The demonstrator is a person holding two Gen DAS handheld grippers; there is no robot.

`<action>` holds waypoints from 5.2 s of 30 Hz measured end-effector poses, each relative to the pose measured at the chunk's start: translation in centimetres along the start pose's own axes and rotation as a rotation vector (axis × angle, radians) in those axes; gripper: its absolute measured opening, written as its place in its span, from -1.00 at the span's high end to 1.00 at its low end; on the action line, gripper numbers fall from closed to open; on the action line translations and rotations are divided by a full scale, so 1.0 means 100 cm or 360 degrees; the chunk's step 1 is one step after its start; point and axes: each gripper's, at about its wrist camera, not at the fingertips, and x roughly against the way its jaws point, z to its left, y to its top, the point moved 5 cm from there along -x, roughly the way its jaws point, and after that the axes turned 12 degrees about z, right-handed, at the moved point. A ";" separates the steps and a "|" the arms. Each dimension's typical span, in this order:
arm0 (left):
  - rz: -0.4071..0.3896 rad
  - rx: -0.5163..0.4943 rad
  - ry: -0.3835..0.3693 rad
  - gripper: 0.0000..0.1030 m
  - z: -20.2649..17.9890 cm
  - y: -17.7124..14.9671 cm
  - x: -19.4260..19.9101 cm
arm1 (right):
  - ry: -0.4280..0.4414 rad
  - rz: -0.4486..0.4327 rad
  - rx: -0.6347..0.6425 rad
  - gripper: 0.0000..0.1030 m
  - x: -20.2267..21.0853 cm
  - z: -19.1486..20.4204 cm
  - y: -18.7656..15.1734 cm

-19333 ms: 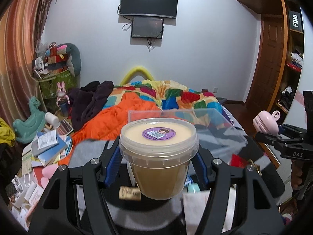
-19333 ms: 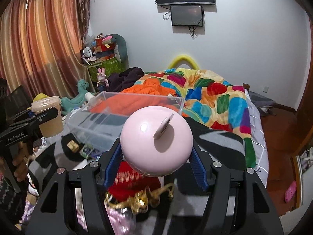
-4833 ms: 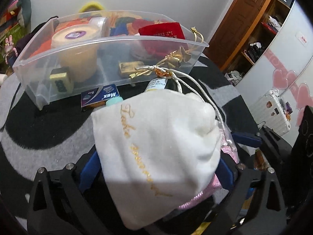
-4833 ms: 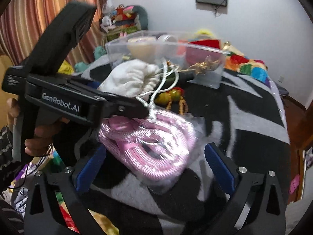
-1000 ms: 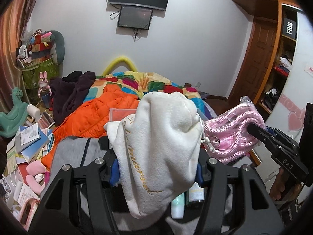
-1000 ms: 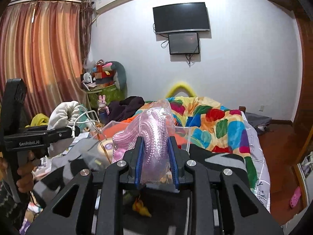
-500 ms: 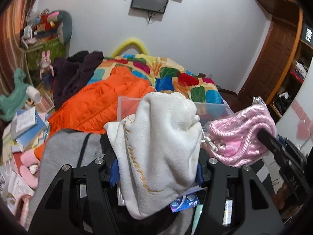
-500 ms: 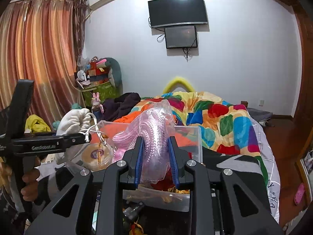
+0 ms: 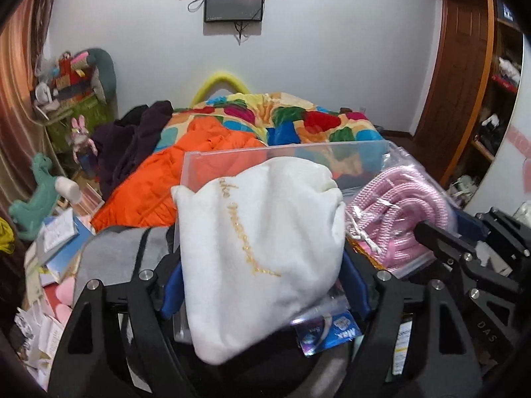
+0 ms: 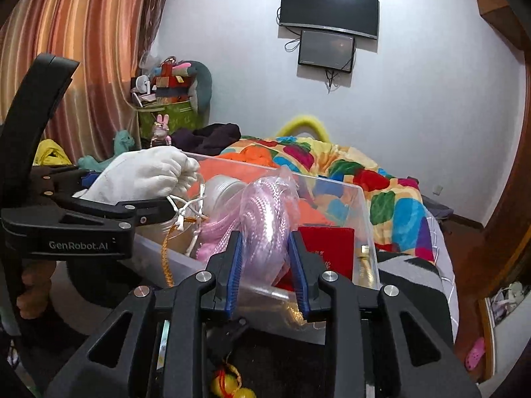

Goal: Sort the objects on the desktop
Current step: 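Lower the white bag and pink rope bag into the clear box and open both tools, then grasp the green bottle with the left tool while the right tool grasps the yellow gourd toy, then lower the green bottle and yellow gourd into the clear box and open both tools, then grasp the blue Max card with the left tool while the right tool grasps the mint-green tube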

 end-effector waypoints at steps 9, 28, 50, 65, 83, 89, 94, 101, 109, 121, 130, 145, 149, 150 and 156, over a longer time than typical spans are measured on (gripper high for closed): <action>0.0025 -0.0008 -0.0052 -0.51 -0.002 -0.016 0.018 | 0.0097 0.0047 -0.0045 0.46 0.011 -0.005 -0.010; 0.0029 -0.0070 -0.0116 -0.60 -0.030 -0.058 0.055 | 0.0225 0.0156 -0.0204 0.44 0.030 -0.019 -0.053; 0.0257 -0.0252 -0.0204 -0.14 -0.096 -0.078 0.003 | 0.0249 0.0285 -0.0001 0.24 0.003 0.003 -0.082; 0.0119 -0.0246 -0.0211 0.16 -0.090 -0.084 0.026 | 0.0337 0.0291 0.0033 0.70 0.004 0.004 -0.087; -0.0198 -0.0120 -0.0259 0.20 -0.072 -0.047 0.089 | 0.0325 0.0035 -0.0164 0.70 0.044 -0.022 -0.048; -0.0264 -0.0079 -0.0250 0.20 -0.065 -0.027 0.095 | 0.0306 -0.0060 -0.0223 0.70 0.052 -0.036 -0.026; -0.0237 -0.0043 -0.0292 0.20 -0.062 -0.012 0.083 | 0.0289 -0.0080 -0.0262 0.70 0.045 -0.045 -0.016; -0.0099 0.0011 -0.0165 0.20 -0.065 0.005 0.039 | 0.0225 -0.0001 -0.0304 0.70 0.017 -0.053 -0.017; -0.0019 0.0020 -0.0127 0.19 -0.070 0.010 0.013 | 0.0210 0.0013 -0.0225 0.69 0.012 -0.044 -0.016; -0.0042 0.0013 -0.0198 0.13 -0.066 0.005 0.030 | 0.0245 0.0029 -0.0224 0.68 0.022 -0.040 -0.022; -0.0118 -0.0053 -0.0136 0.00 -0.066 -0.006 0.056 | 0.0298 0.0084 -0.0195 0.68 0.026 -0.023 -0.032; -0.0055 -0.0038 -0.0103 -0.02 -0.037 -0.051 0.067 | 0.0441 0.0207 -0.0147 0.04 0.017 0.038 -0.055; -0.0024 0.0019 -0.0094 -0.02 -0.021 -0.061 0.064 | 0.0452 0.0283 -0.0066 0.04 0.006 0.058 -0.061; -0.0018 0.0034 -0.0098 -0.02 -0.017 -0.062 0.064 | 0.0435 0.0302 -0.0037 0.04 0.003 0.063 -0.062; 0.0025 0.0079 -0.0121 -0.02 -0.007 -0.068 0.055 | 0.0393 0.0385 0.0029 0.04 -0.009 0.077 -0.066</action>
